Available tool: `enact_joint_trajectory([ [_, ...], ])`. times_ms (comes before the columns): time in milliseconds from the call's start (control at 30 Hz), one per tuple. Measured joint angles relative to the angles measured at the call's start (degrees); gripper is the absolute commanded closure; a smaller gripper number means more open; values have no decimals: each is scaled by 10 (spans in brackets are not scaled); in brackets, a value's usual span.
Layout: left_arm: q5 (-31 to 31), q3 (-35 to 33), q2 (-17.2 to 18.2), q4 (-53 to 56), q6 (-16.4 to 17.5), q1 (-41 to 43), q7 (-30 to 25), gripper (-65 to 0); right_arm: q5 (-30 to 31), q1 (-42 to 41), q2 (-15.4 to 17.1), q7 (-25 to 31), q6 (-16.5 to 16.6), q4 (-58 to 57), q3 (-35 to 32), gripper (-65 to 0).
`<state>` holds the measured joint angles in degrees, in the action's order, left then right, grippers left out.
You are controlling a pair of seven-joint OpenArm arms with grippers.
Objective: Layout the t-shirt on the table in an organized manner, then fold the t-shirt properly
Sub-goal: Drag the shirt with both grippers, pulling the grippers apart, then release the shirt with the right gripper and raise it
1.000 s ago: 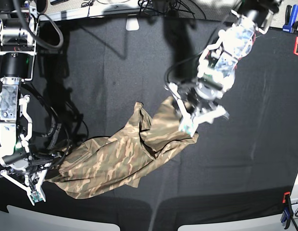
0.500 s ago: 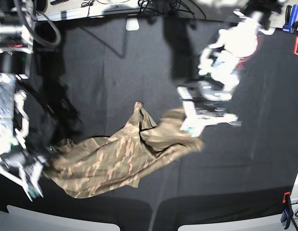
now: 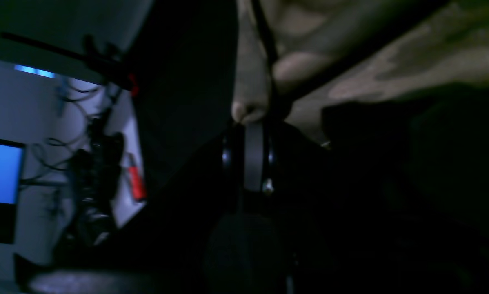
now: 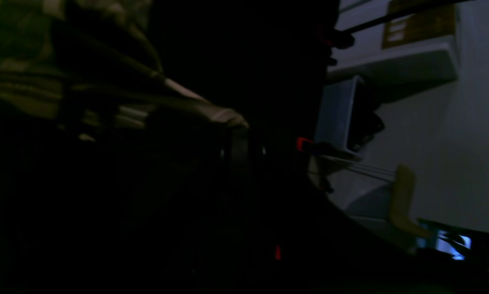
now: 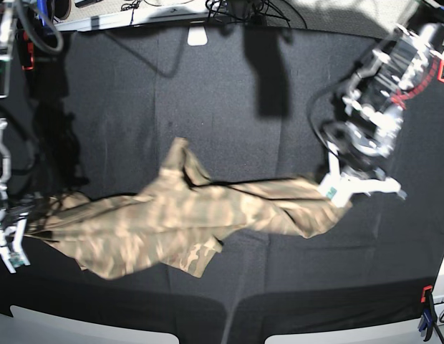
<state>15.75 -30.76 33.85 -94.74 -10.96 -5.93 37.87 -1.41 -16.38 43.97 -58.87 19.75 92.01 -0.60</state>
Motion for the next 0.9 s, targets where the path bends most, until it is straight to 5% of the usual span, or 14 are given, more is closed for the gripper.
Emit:
enact_joint_trajectory([
  [333,-1,-1,13,0,-5,-99,0,0,3,-42,13,29,-12,0,0,0],
  [533,-24,-1,12,0,-4,-161,0,0,61,-137,10,36,-16,-36,0,0],
  [900,-80,-1,13,0,-5,-154,17,0,90,-175,8,34,-8,-103,1,0],
])
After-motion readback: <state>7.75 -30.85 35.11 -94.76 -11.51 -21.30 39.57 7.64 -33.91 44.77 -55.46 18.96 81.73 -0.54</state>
